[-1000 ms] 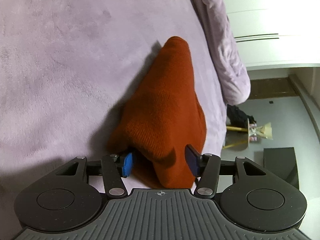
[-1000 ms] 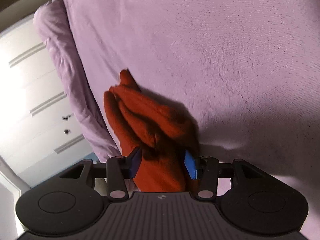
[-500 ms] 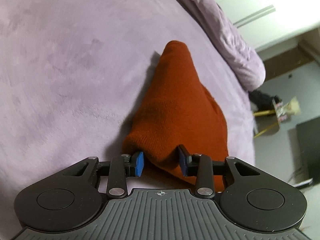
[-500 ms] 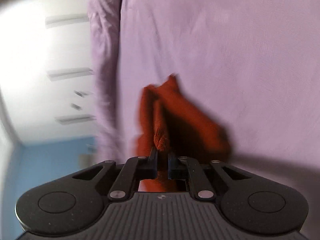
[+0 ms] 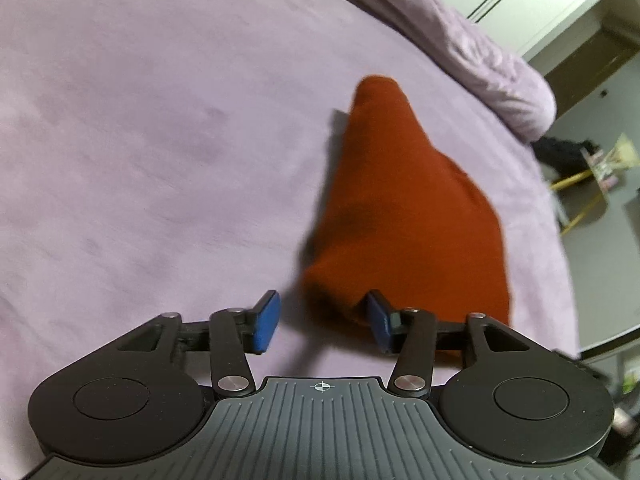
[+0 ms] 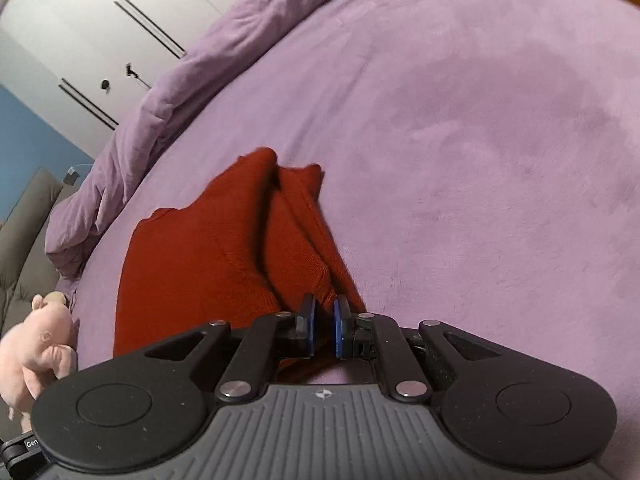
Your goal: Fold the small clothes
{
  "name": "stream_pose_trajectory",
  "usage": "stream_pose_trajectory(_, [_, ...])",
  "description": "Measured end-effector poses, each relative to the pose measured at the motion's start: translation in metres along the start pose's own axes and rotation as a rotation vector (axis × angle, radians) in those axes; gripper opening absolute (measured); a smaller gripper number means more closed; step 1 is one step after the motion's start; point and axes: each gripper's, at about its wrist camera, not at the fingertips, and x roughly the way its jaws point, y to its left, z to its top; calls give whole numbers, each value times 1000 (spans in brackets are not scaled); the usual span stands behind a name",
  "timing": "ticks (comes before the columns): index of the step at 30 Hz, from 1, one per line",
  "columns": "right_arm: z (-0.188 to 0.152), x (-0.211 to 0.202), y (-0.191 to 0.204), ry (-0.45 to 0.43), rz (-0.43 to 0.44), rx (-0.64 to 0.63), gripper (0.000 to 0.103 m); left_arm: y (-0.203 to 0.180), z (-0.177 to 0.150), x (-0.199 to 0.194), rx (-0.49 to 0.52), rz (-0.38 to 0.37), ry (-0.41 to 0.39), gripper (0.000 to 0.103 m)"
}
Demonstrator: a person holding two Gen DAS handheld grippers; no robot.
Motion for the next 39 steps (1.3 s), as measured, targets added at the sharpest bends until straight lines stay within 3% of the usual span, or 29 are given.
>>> stream_pose_trajectory(5, [12, -13, 14, -60, -112, -143, 14, 3, 19, -27, 46, 53, -98, 57])
stream_pose_trajectory(9, [21, -11, 36, -71, -62, -194, 14, -19, 42, -19, 85, 55, -99, 59])
stream_pose_trajectory(14, [35, 32, 97, -4, 38, -309, 14, -64, 80, 16, 182, 97, -153, 65])
stream_pose_trajectory(17, [43, 64, 134, 15, 41, -389, 14, -86, 103, 52, 209, 171, -152, 66])
stream_pose_trajectory(20, [55, 102, 153, 58, 19, -410, 14, -101, 117, 87, 236, 196, -127, 67])
stream_pose_trajectory(25, [70, 143, 144, 6, -55, -464, 10, -106, 119, 129, 323, 250, -165, 70])
stream_pose_trajectory(28, [75, 156, 128, -64, -129, -476, 9, -102, 118, 148, 301, 242, -140, 75])
stream_pose_trajectory(32, [69, 157, 106, -98, -104, -435, 9, -96, 116, 162, 298, 221, -161, 79])
stream_pose_trajectory(39, [49, 175, 118, -158, -199, -577, 9, -90, 113, 170, 287, 204, -191, 82])
